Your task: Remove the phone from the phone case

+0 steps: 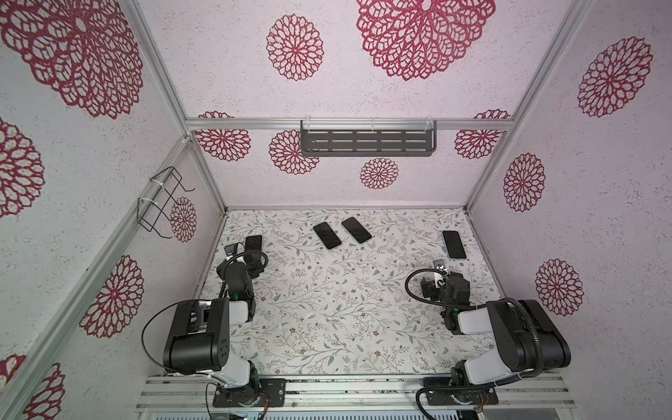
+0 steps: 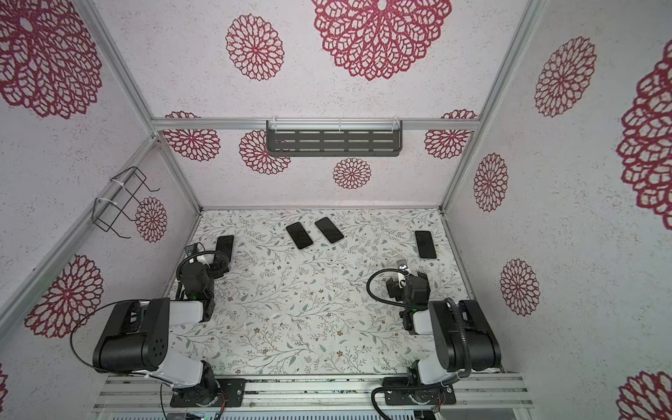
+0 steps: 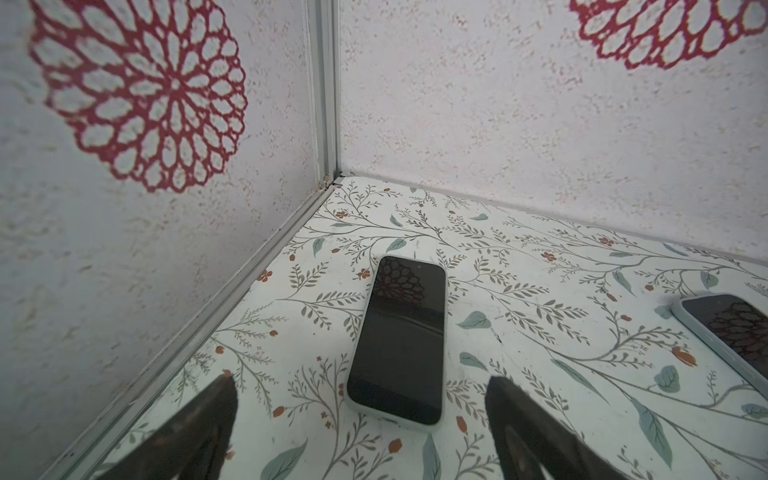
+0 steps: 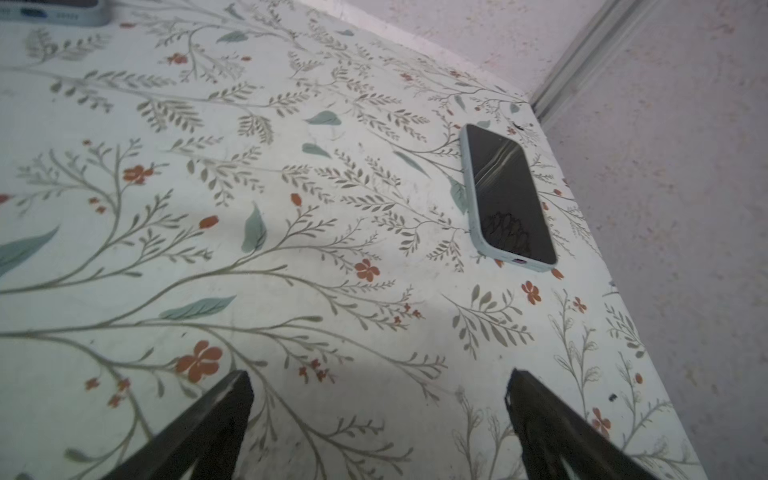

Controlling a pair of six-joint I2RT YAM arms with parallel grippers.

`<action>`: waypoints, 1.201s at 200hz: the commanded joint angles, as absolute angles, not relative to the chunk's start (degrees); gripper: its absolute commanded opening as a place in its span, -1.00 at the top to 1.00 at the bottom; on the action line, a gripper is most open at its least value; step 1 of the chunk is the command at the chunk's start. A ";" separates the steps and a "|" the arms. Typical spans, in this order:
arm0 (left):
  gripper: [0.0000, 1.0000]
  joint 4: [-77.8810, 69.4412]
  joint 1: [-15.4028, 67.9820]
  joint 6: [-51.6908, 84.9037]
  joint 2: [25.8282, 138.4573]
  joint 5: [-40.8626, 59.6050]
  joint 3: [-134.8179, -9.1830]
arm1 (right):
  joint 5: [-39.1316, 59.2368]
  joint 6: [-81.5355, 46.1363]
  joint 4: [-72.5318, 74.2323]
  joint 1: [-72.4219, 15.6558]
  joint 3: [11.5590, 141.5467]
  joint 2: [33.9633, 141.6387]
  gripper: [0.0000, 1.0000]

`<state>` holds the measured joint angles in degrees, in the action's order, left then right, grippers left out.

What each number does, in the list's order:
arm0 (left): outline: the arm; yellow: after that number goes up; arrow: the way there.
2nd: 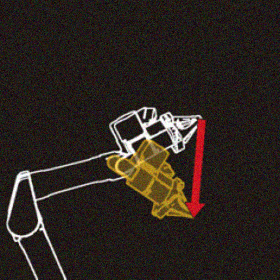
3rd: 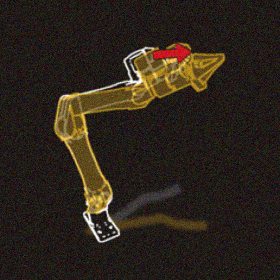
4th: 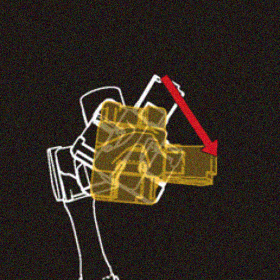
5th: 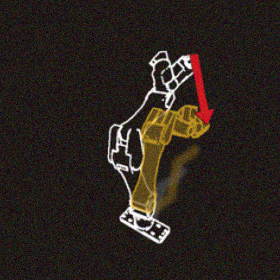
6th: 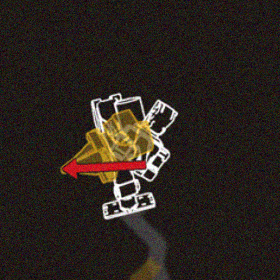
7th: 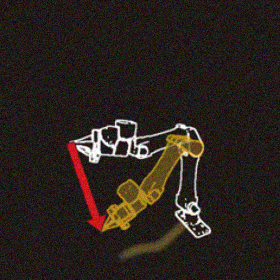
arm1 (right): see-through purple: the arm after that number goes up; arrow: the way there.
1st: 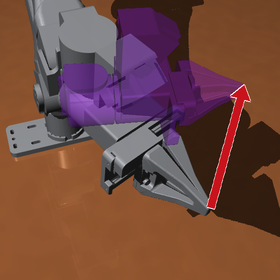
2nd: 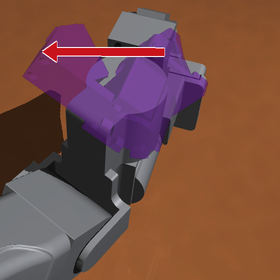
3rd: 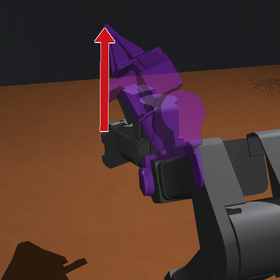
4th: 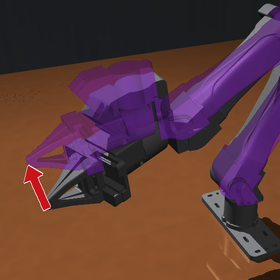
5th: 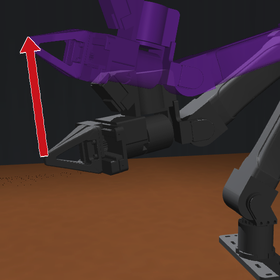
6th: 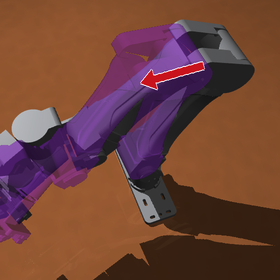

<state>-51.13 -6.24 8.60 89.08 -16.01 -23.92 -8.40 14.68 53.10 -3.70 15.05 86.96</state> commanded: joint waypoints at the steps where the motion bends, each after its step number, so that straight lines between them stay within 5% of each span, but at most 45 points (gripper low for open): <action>1: -0.94 -52.56 -6.08 8.10 89.39 -16.35 -23.50 | -15.25 -2.19 69.52 -1.67 14.11 87.96 -0.98; 240: -0.94 -51.53 -4.91 7.12 87.60 -17.02 -23.32 | -16.64 -1.93 68.20 -2.28 13.60 85.24 -0.98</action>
<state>-51.18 -6.24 8.58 89.08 -15.99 -23.92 -14.04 -1.10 66.70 -2.04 14.26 87.74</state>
